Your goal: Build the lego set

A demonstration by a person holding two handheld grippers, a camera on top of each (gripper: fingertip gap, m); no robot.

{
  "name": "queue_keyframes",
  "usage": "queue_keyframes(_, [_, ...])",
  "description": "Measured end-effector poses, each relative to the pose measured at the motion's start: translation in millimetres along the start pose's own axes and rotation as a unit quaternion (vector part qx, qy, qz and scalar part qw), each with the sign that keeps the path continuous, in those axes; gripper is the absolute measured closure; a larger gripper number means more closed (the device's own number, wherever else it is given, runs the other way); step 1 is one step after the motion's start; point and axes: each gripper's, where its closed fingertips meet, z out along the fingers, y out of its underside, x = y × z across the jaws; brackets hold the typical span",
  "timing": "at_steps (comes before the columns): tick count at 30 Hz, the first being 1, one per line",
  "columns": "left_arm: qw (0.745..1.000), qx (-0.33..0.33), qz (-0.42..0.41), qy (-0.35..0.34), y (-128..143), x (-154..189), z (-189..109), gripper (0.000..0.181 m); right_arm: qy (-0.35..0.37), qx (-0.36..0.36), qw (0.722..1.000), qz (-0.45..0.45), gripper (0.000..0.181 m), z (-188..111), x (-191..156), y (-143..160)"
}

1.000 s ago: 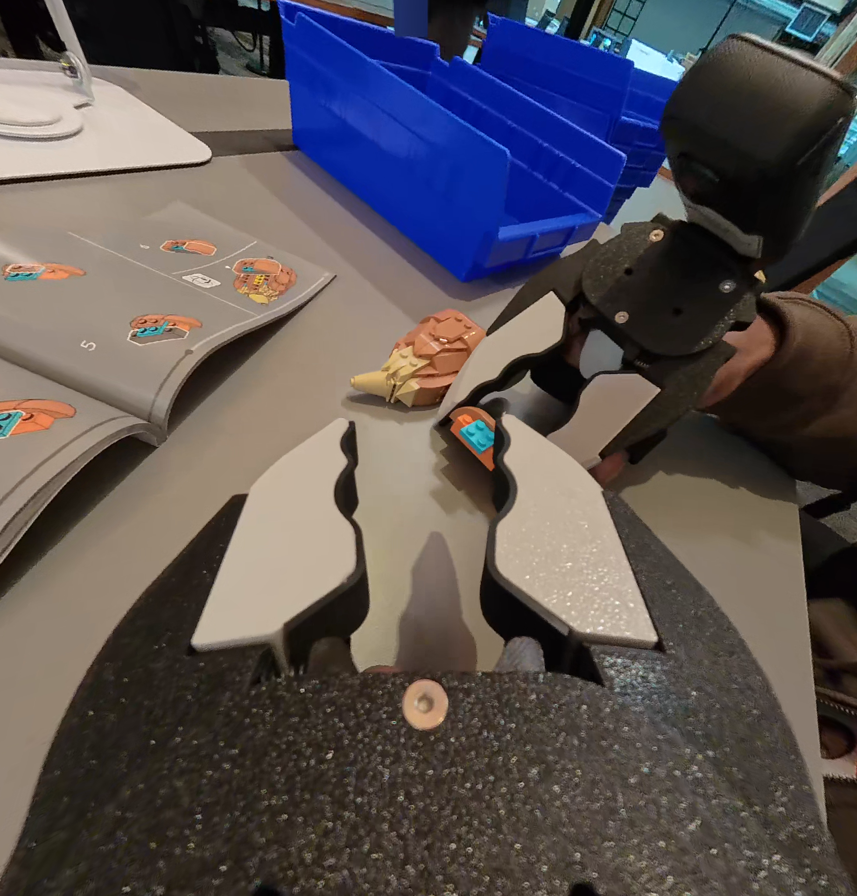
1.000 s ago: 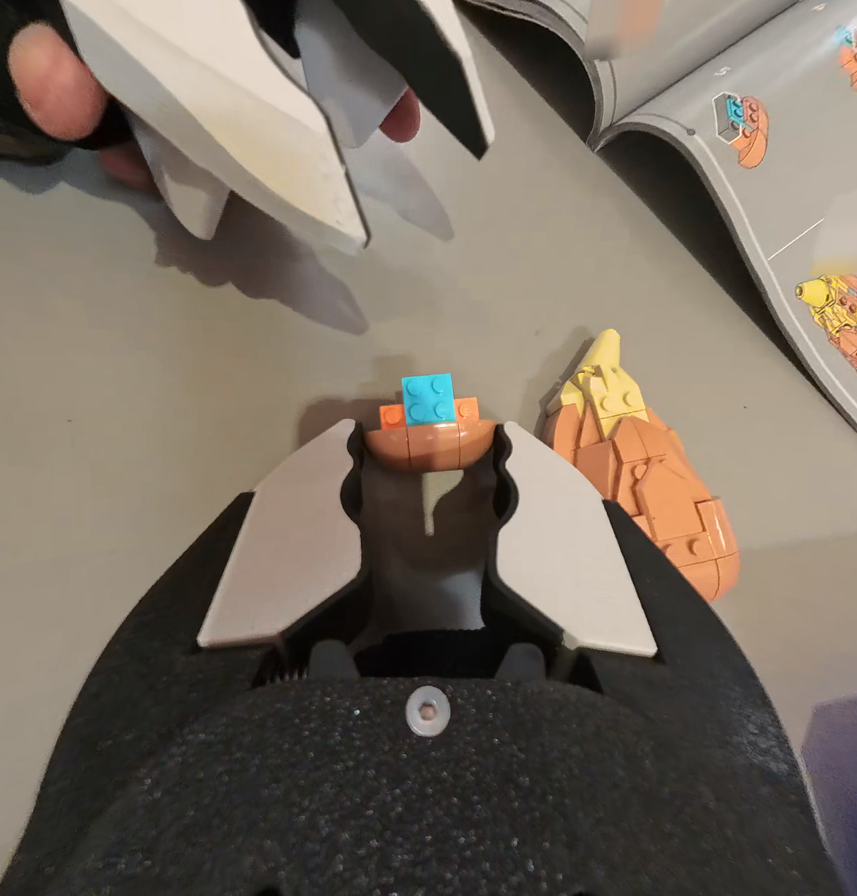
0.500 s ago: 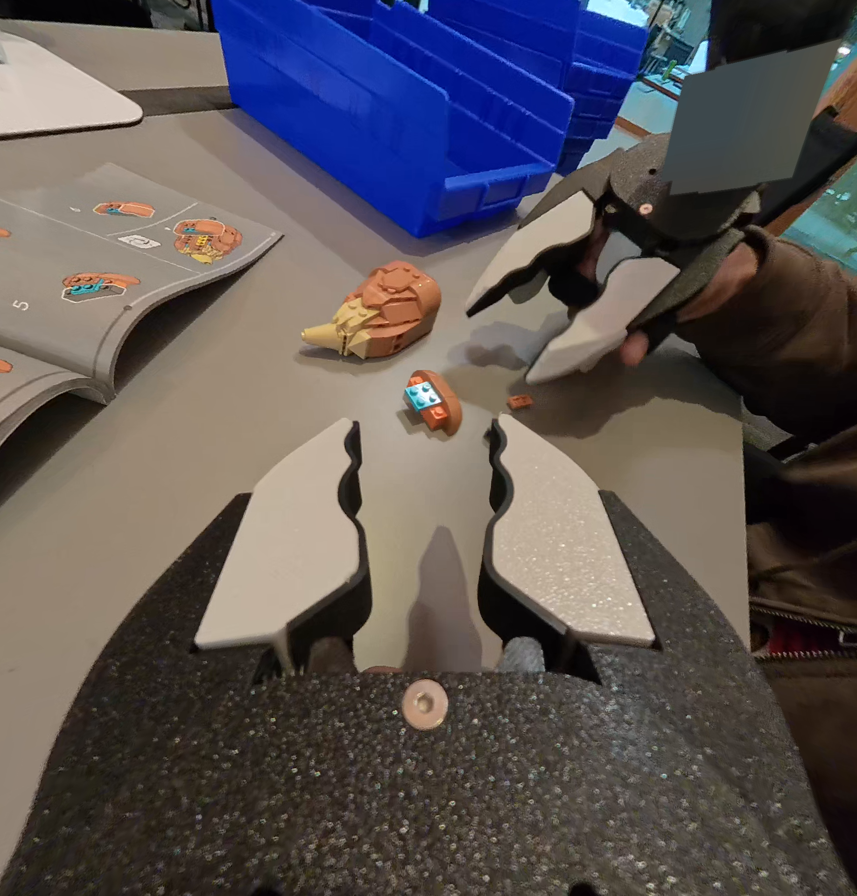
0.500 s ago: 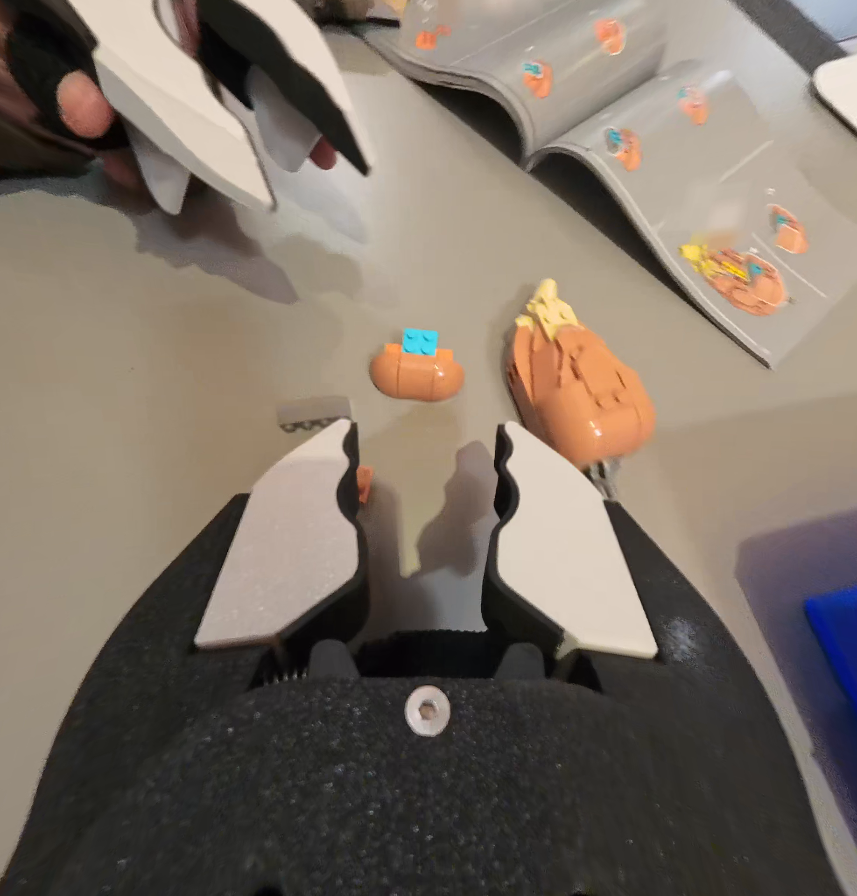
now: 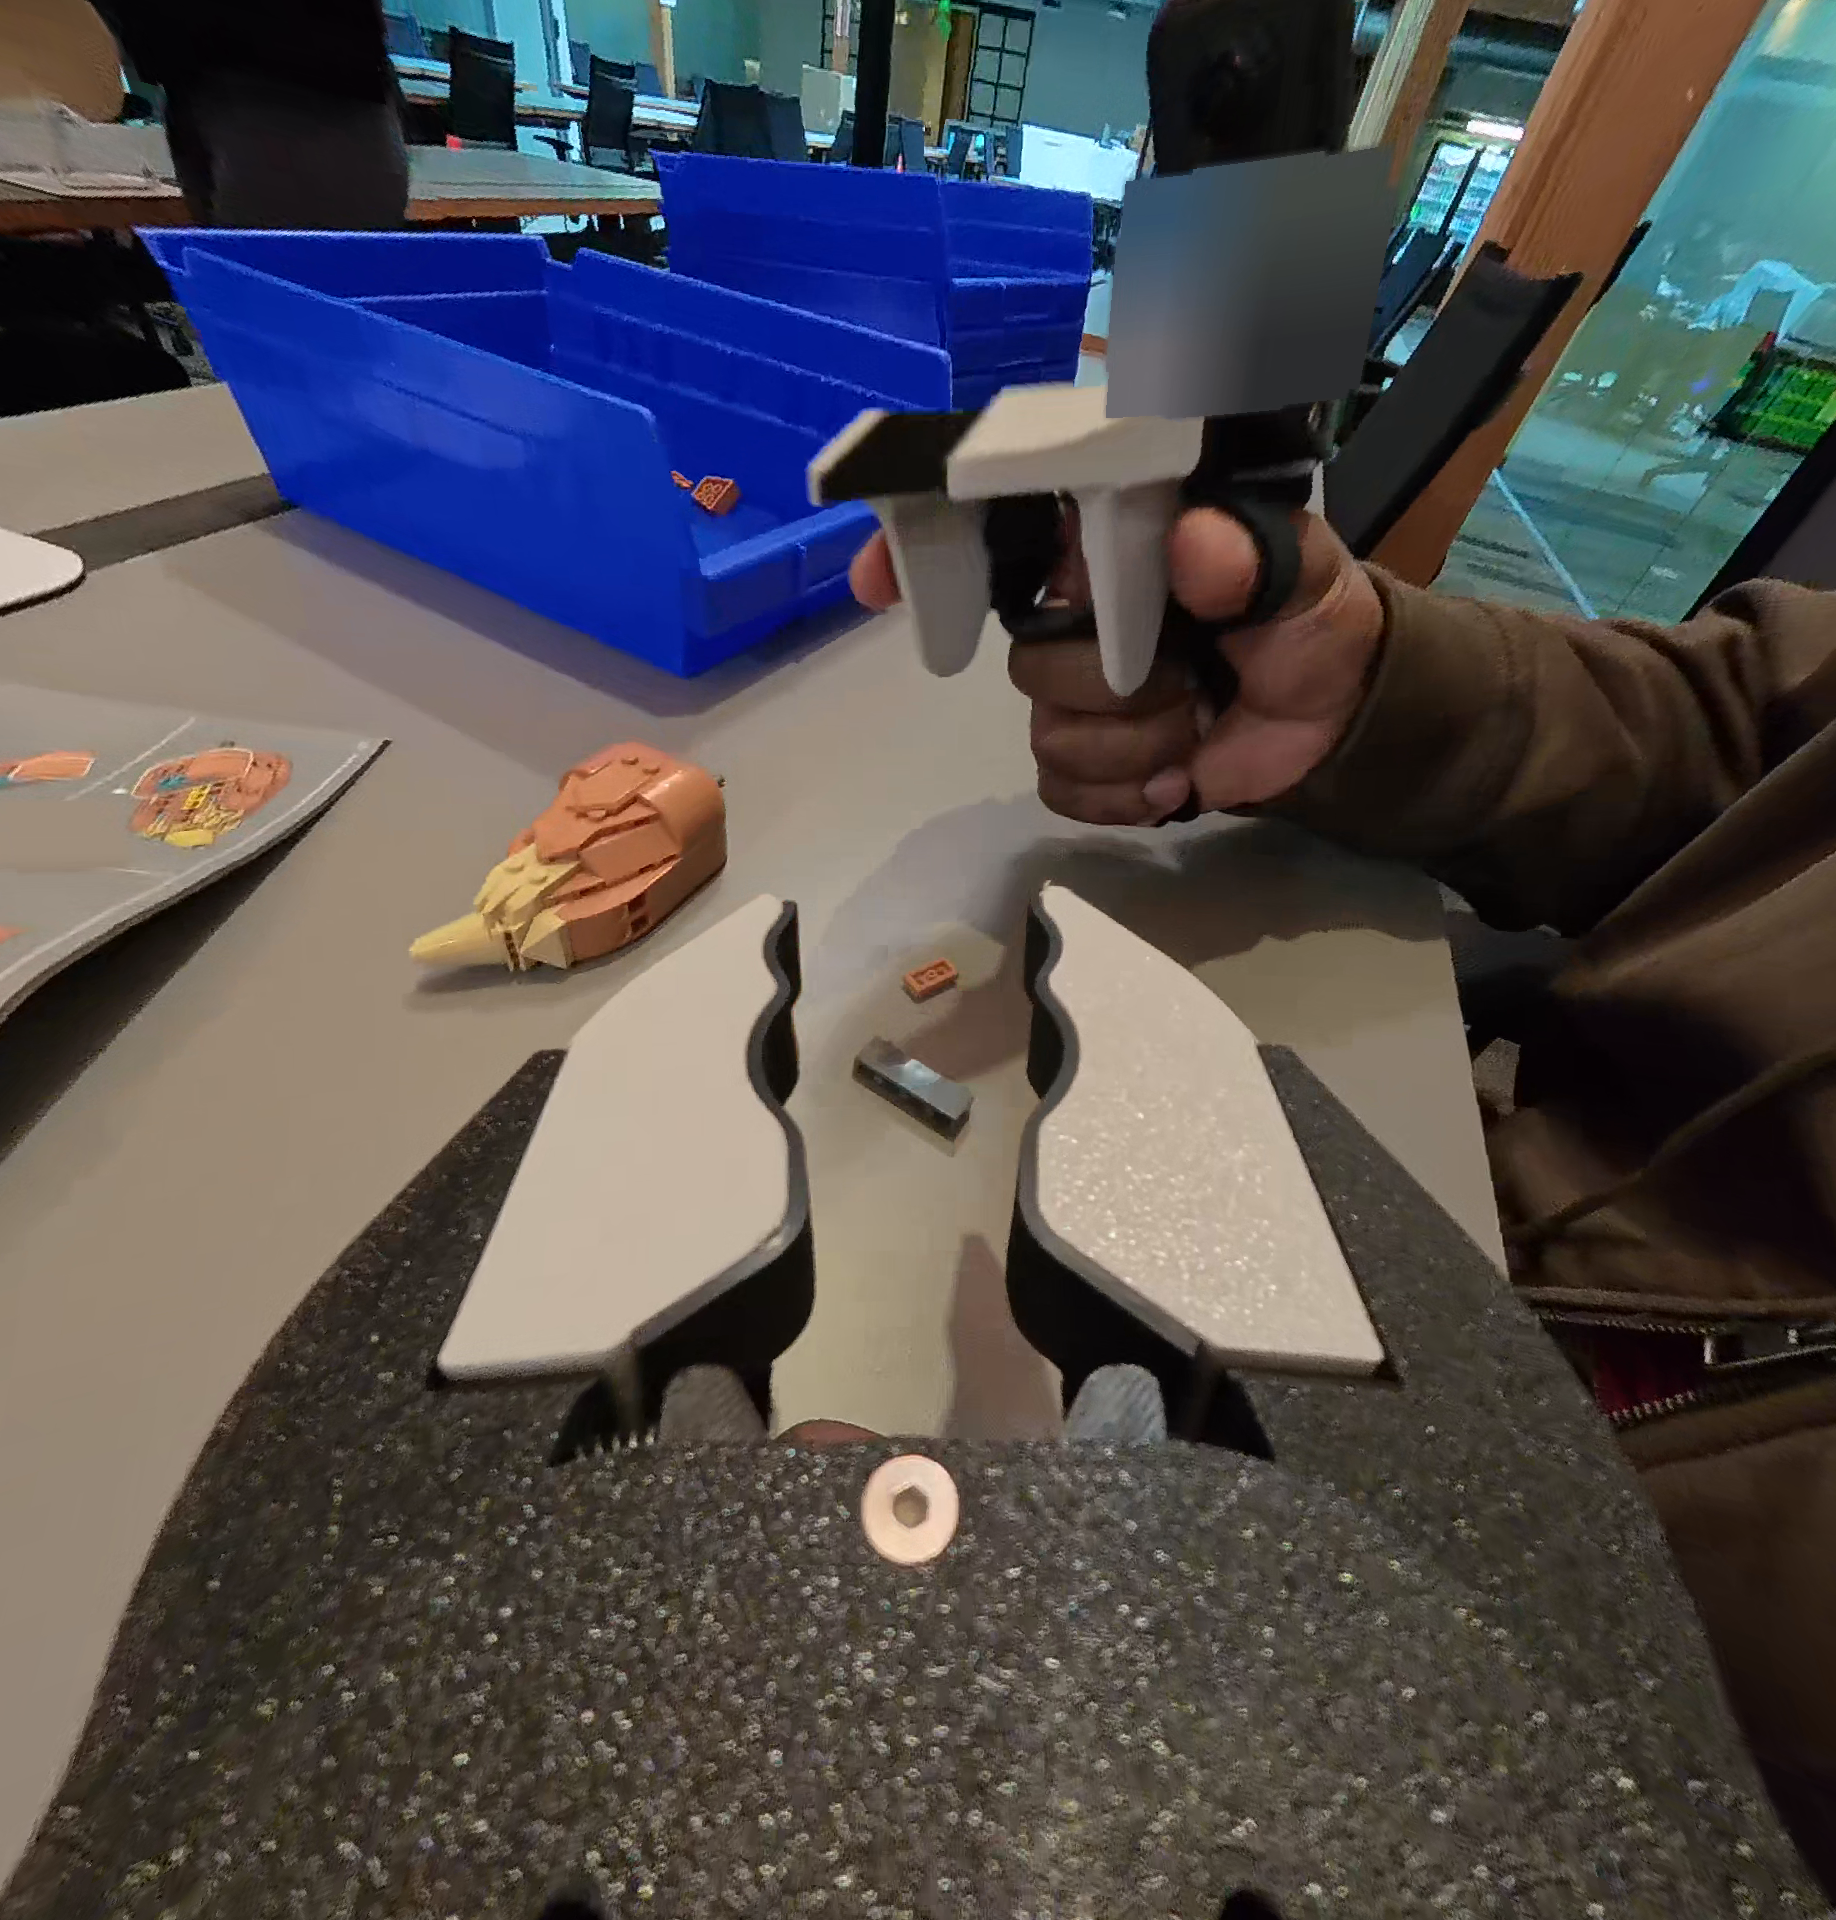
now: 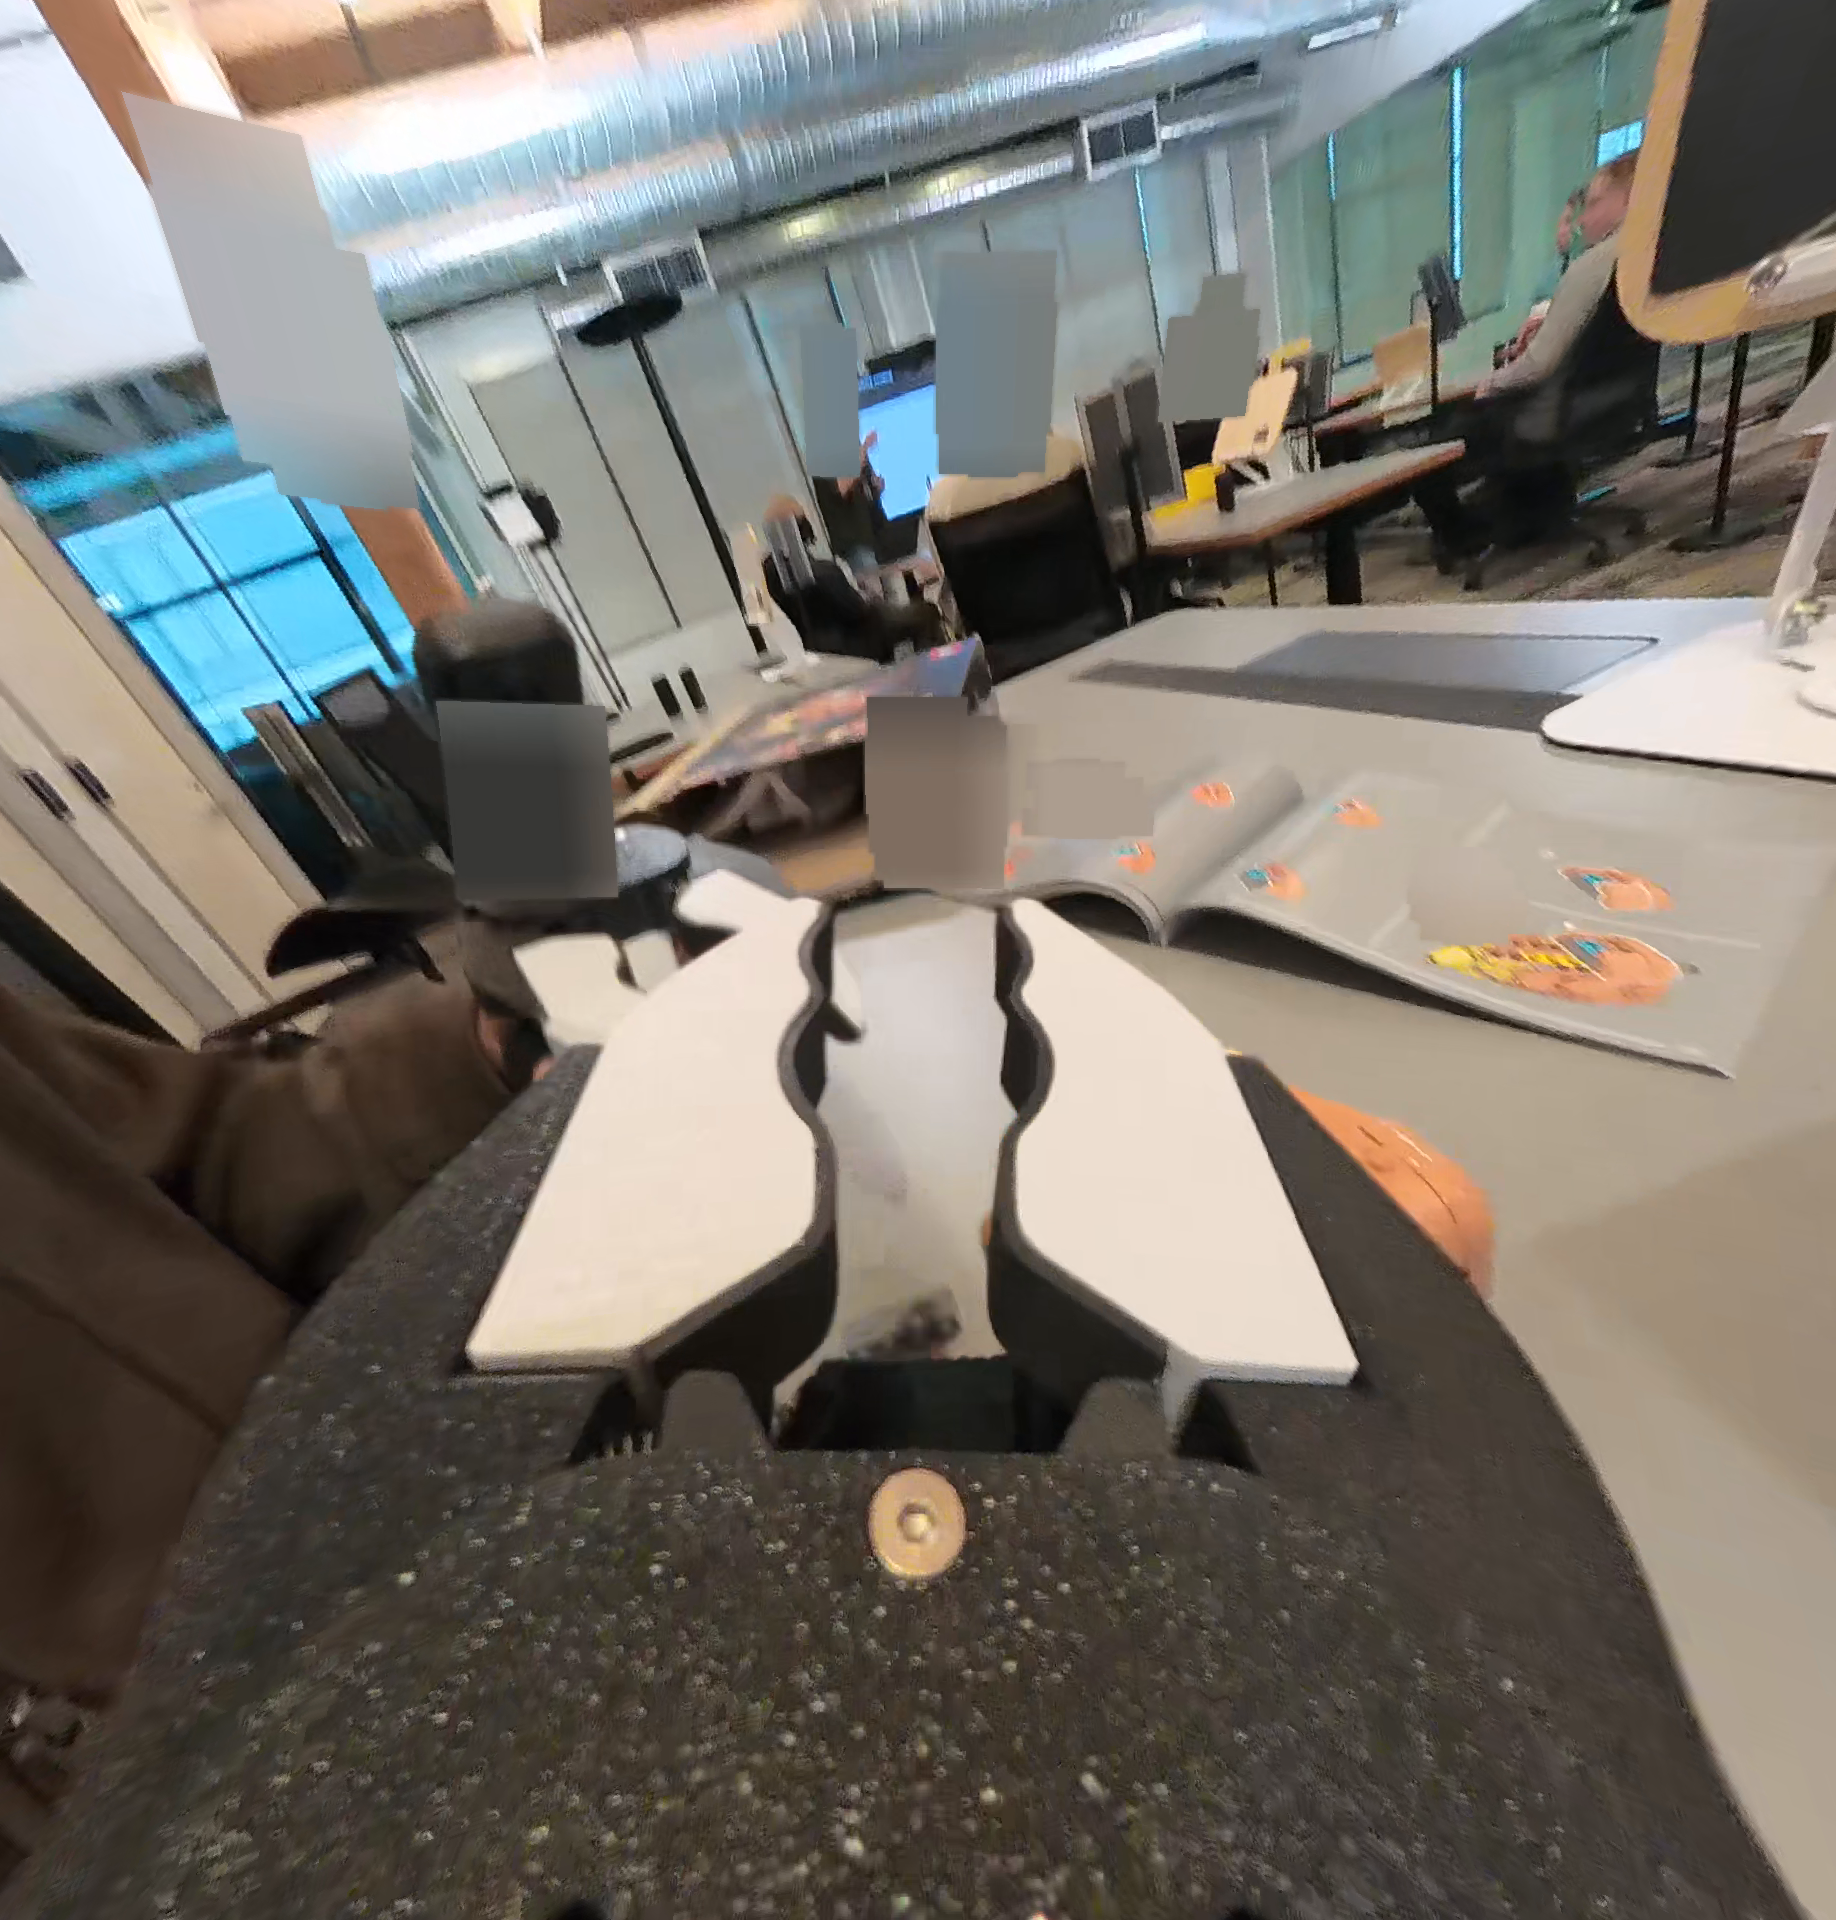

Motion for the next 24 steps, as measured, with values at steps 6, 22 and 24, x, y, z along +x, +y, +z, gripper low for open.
queue_keyframes(6, [0.999, -0.029, 0.014, -0.028, 11.0, -4.1, 2.3, 0.14, 0.024, -0.021, 0.999, -0.019, 0.128, 11.3, 3.0, -2.1])
queue_keyframes(22, [0.992, -0.119, -0.019, -0.043, 41.9, -10.0, -0.2, 0.143, 0.112, -0.292, 0.942, -0.122, 0.181, -30.8, -2.0, 94.8])
queue_keyframes(24, [0.991, -0.126, -0.029, -0.044, 44.3, -9.6, -0.9, 0.144, 0.104, -0.306, 0.939, -0.114, 0.181, -29.1, -5.9, 102.4])
